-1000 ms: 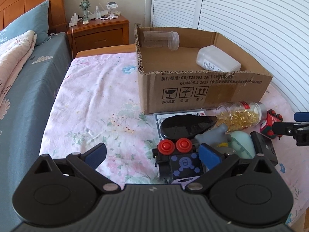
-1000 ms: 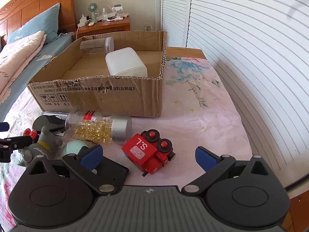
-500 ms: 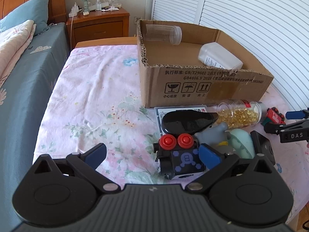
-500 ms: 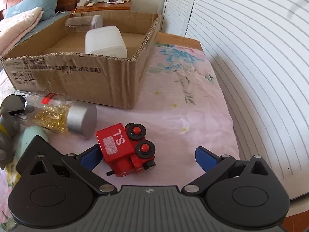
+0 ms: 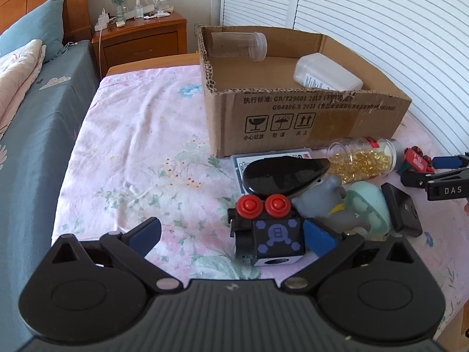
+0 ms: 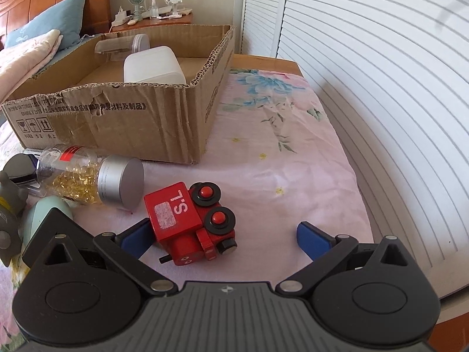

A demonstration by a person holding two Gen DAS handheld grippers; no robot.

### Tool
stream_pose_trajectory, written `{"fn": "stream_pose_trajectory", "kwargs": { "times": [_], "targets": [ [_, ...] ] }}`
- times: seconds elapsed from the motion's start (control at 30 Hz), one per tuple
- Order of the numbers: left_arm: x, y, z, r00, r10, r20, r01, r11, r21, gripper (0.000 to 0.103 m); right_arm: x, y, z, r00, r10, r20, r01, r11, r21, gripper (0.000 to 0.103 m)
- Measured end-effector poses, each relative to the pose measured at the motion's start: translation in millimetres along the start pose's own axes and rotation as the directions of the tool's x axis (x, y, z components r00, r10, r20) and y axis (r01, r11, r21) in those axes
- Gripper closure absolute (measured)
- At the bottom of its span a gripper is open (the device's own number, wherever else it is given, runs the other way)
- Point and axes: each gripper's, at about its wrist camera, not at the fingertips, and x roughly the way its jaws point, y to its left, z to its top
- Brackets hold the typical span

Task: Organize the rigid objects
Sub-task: 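Move the left tool to the black cube toy while the right tool approaches the red train, then close the left tool on the black cube toy while the right tool grips the red train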

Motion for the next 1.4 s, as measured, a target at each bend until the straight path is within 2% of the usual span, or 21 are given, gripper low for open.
{"fn": "stream_pose_trajectory", "kwargs": {
  "times": [0.17,0.23,0.4,0.5,0.63,0.67,0.73,0.9,1.0,1.1,1.2,1.4],
  "targets": [
    [5.0,5.2,-7.2,0.994,0.103,-0.023,-0.102,0.994,0.036,0.001,-0.7,0.4,0.4,1.000,-0.003,-0.006,0.003,1.000,0.005,0.000],
    [6.4,6.4,-9.3,0.993,0.116,-0.025,-0.114,0.992,0.046,0.001,-1.0,0.2,0.1,1.000,-0.004,-0.004,0.004,1.000,0.006,0.000],
    [8.6,11.8,-8.0,1.000,0.020,0.010,-0.020,0.999,0.044,0.001,-0.8,0.4,-0.7,1.000,-0.003,-0.002,0.003,1.000,0.004,0.000],
    [11.1,14.5,-6.8,0.999,-0.031,0.013,0.030,0.999,0.039,0.005,-1.2,0.3,-1.1,1.000,0.007,-0.003,-0.007,1.000,-0.007,0.000],
    [7.9,14.2,-8.3,0.997,-0.077,0.021,0.076,0.995,0.058,0.023,-1.4,0.2,0.0,0.999,0.030,-0.014,-0.030,0.999,-0.033,0.000],
    [7.3,12.5,-8.4,0.997,-0.071,0.023,0.069,0.995,0.073,0.030,-1.4,0.1,0.3,0.999,0.033,-0.015,-0.033,0.999,-0.036,0.000],
    [6.9,8.8,-9.4,0.998,-0.055,0.021,0.053,0.993,0.105,0.032,-1.3,0.2,0.9,0.999,0.034,-0.017,-0.035,0.999,-0.036,0.000],
    [5.6,12.5,-10.1,0.997,-0.073,0.023,0.071,0.993,0.095,0.029,-1.7,0.5,0.5,0.999,0.034,-0.010,-0.035,0.999,-0.036,0.000],
    [6.1,8.8,-10.7,0.998,-0.060,0.028,0.057,0.991,0.123,0.032,-1.6,0.9,0.2,0.999,0.039,-0.010,-0.040,0.998,-0.041,0.000],
    [1.9,7.8,-12.0,0.996,-0.082,0.032,0.076,0.986,0.151,0.052,-1.7,1.4,1.0,0.999,0.050,-0.017,-0.051,0.997,-0.053,0.000],
    [-0.3,11.2,-13.2,0.996,-0.085,0.023,0.080,0.985,0.156,0.054,-2.5,3.5,1.2,0.997,0.076,-0.029,-0.078,0.994,-0.078,0.000],
    [-0.8,16.1,-14.4,0.998,-0.048,0.034,0.043,0.992,0.118,0.053,-3.7,11.1,1.6,0.992,0.122,-0.029,-0.125,0.978,-0.166,0.000]
  ]
}}
